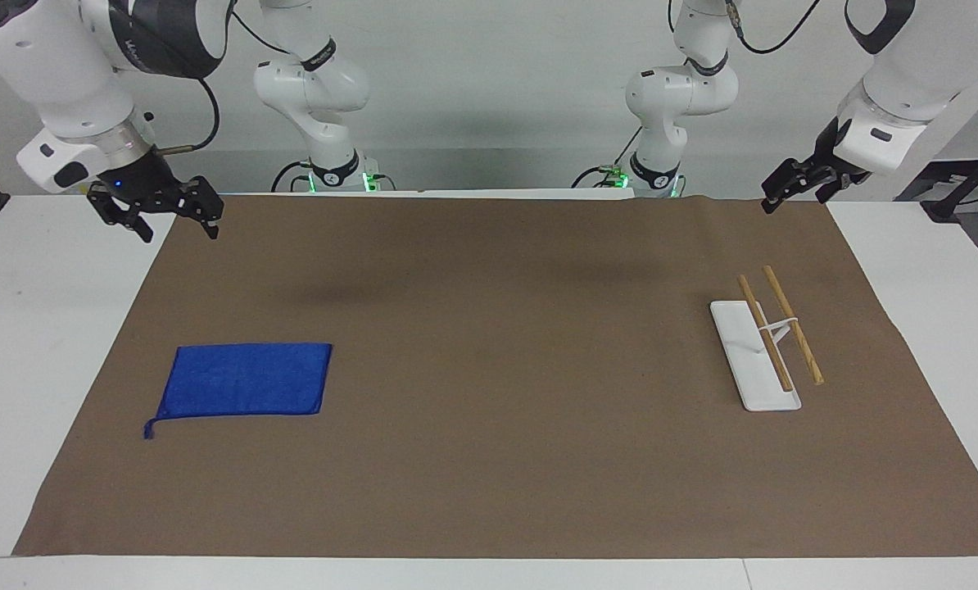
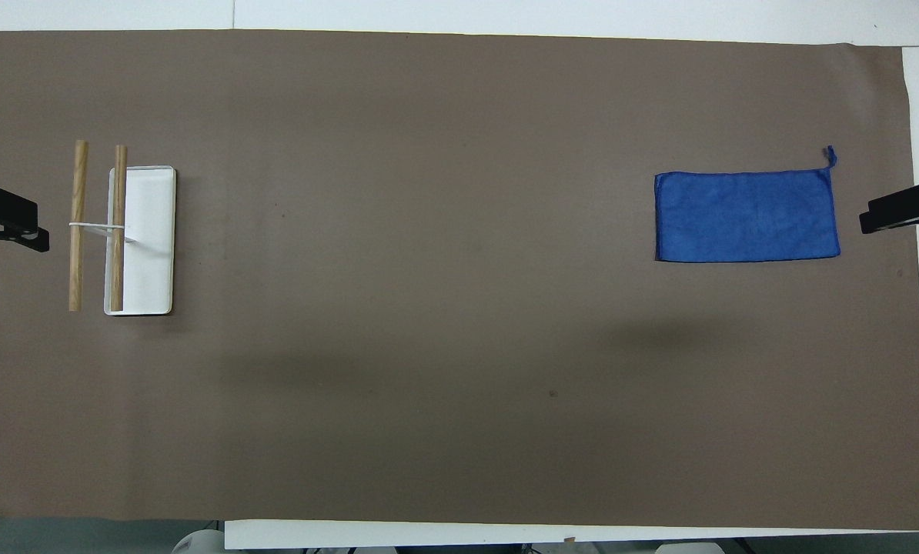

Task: Right arm passes towel to left arm to hang
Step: 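Reach the right gripper down to the blue towel's corner, then grasp the blue towel with the right gripper and lift it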

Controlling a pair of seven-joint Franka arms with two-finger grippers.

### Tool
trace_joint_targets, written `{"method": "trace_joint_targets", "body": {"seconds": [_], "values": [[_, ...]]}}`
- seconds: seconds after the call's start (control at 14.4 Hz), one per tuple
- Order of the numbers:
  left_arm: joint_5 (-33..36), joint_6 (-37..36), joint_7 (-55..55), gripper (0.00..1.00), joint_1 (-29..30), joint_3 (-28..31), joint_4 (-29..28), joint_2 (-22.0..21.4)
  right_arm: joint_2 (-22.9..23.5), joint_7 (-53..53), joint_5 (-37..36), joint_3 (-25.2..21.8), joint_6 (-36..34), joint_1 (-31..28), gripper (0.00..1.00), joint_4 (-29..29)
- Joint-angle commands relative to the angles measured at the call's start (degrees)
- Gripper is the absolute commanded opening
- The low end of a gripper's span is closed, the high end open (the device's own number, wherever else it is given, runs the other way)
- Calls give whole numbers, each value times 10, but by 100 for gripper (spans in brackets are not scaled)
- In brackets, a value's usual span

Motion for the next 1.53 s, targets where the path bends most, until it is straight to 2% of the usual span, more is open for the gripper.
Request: {"method": "trace_joint_targets", "body": {"seconds": [0.0,0.28,0.42,0.63,0.83,1.46], "values": [[6,1,3,100,1,1,-3,-5,-3,-15,1,-6,2,-8,99,-3],[6,1,3,100,1,1,-3,-5,-2,-11,1,-3,10,-8,99,-6],[6,1,3,100,1,1,-3,-6,1,-14,1,-2,45,-8,99,-33],[6,1,3,100,0,1,-3,-5,9,-34,1,-3,173,-10,99,-132],[6,1,2,100,0,1,-3,-5,41,-68,1,-3,320,-15,99,-209],[6,1,3,100,1,1,-3,-5,169,-164,4,-3,439,-55,95,-214]]}}
